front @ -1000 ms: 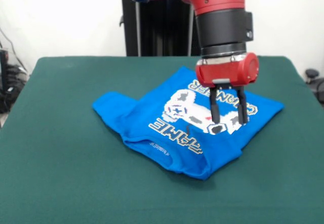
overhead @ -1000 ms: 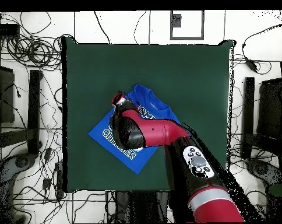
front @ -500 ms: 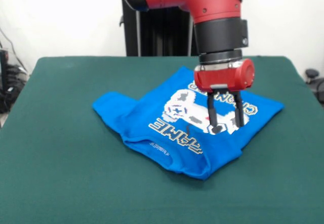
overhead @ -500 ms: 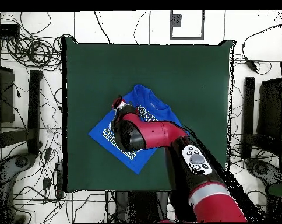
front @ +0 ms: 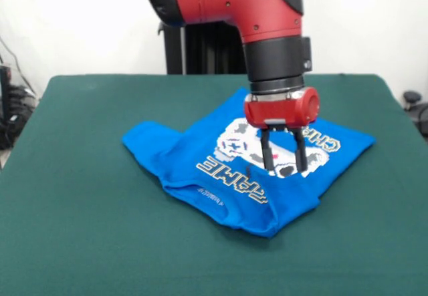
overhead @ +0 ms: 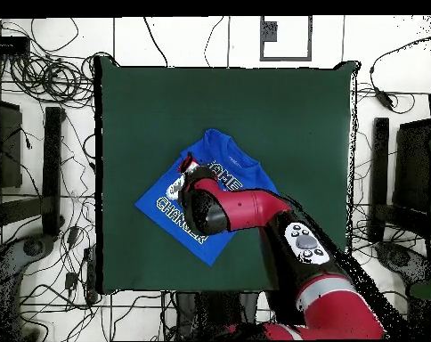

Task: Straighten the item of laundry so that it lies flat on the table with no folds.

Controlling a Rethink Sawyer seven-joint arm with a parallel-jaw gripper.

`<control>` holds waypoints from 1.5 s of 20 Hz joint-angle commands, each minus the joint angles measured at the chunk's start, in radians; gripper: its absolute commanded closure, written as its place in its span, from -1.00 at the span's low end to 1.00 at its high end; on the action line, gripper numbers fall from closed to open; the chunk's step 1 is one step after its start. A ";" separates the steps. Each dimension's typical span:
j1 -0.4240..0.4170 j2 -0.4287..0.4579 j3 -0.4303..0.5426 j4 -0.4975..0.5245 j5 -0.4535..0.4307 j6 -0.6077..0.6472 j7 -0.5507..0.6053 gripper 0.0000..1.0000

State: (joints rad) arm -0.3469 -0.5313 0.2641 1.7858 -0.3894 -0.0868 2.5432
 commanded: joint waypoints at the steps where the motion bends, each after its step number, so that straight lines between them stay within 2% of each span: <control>1: -0.011 0.049 0.085 0.055 -0.055 -0.037 0.039 -1.00; 15: -0.016 0.051 0.084 0.050 -0.063 -0.033 0.045 -1.00; 21: 0.025 0.069 0.041 0.028 -0.053 -0.065 0.056 -1.00; 30: 0.024 0.092 0.030 0.023 -0.065 -0.102 0.053 -1.00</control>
State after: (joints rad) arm -0.3543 -0.5163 0.2631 1.7908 -0.4153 -0.1327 2.5432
